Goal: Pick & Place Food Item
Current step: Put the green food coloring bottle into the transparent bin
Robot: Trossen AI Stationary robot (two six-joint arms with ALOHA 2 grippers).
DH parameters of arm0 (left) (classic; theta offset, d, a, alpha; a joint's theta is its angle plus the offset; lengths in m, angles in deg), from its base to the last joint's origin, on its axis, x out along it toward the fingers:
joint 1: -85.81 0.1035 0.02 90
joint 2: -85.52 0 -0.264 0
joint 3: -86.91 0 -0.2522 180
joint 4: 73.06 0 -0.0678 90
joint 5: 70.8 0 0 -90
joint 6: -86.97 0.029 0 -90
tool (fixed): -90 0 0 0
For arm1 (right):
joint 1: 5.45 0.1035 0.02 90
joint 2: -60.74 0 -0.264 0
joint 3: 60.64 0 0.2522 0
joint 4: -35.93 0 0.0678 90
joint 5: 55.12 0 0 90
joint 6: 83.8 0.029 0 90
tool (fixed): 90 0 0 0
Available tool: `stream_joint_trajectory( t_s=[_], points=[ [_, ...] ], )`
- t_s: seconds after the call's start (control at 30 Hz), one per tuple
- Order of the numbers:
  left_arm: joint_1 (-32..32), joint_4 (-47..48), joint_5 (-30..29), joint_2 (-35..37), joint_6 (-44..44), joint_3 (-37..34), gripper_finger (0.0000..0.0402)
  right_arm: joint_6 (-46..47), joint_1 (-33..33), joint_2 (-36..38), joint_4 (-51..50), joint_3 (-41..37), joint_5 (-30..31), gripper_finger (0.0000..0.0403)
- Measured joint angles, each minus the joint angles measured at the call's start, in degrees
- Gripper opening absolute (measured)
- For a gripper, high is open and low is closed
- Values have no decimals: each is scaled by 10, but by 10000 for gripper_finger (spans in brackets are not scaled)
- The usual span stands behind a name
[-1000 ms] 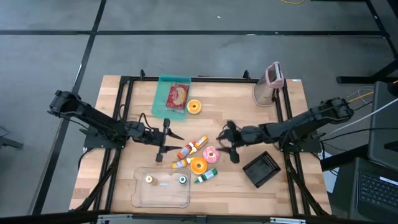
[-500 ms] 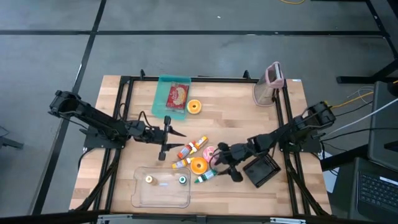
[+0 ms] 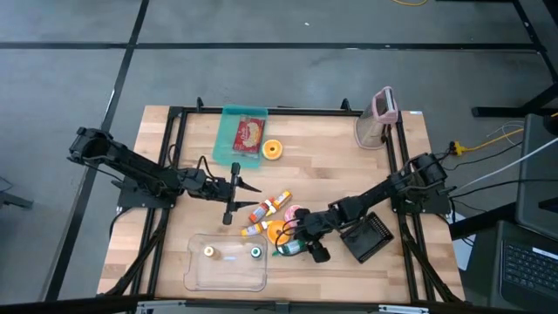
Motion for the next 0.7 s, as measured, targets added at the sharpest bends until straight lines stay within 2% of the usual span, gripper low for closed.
stream_joint_trajectory(
  t_s=[0.17, 0.37, 0.7],
  points=[
    [0, -4, 0, 0, 0, 0, 150, -3, -6, 2, -2, 3, 6, 207],
    [0, -4, 0, 0, 0, 0, 150, -17, -10, 4, -2, 3, 1, 115],
    [-5, -4, 0, 0, -4, 0, 150, -24, -10, 10, 22, 3, -38, 117]
  ],
)
